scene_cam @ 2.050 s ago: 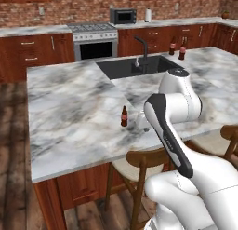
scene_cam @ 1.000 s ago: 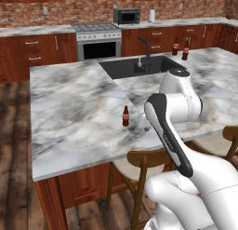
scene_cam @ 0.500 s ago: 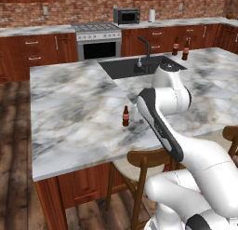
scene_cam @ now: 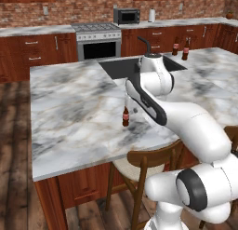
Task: Place the large bottle from the dining counter next to the other large bottle outside the sink, and place the small bottle from the dining counter next to the other small bottle inside the sink.
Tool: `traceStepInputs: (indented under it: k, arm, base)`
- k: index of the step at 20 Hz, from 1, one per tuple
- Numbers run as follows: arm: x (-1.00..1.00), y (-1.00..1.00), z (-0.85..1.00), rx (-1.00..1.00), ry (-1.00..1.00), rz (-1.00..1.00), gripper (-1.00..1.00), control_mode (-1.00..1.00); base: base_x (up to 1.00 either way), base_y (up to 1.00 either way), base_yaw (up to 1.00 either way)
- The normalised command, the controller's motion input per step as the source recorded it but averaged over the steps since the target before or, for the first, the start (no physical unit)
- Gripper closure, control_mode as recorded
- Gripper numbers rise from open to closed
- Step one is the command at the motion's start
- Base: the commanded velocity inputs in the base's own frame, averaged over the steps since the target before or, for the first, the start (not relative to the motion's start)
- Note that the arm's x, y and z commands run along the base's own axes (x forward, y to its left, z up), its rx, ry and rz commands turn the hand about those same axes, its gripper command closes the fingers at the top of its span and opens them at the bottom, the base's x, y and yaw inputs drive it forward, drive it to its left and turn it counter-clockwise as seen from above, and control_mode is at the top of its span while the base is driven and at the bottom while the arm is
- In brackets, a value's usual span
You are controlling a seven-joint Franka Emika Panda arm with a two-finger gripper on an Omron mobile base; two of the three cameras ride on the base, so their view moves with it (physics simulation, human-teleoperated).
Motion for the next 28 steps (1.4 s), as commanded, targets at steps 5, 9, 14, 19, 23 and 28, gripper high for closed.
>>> traceStepInputs:
  k: [5,9,14,19,23,28]
  arm:
    - [0.29,0.0,-0.06,0.0,0.0,0.0,-1.0,-1.0]
    - [0.32,0.0,-0.23,0.01,0.0,0.0,-1.0,-1.0]
    - [0.29,0.0,-0.52,0.0,-0.01,0.0,-1.0,-1.0]
    - [0.28,0.0,-0.13,0.0,-0.09,0.0,-1.0,-1.0]
    - [0.33,0.0,0.01,0.0,-0.12,0.0,-1.0,-1.0]
    - [0.2,0.0,0.0,0.0,-0.06,0.0,-1.0,-1.0]
  base:
    - [0.0,0.0,0.0]
    - [0.0,0.0,0.0]
    - [0.0,0.0,0.0]
    - [0.0,0.0,0.0]
    - [0.0,0.0,0.0]
    - [0.0,0.0,0.0]
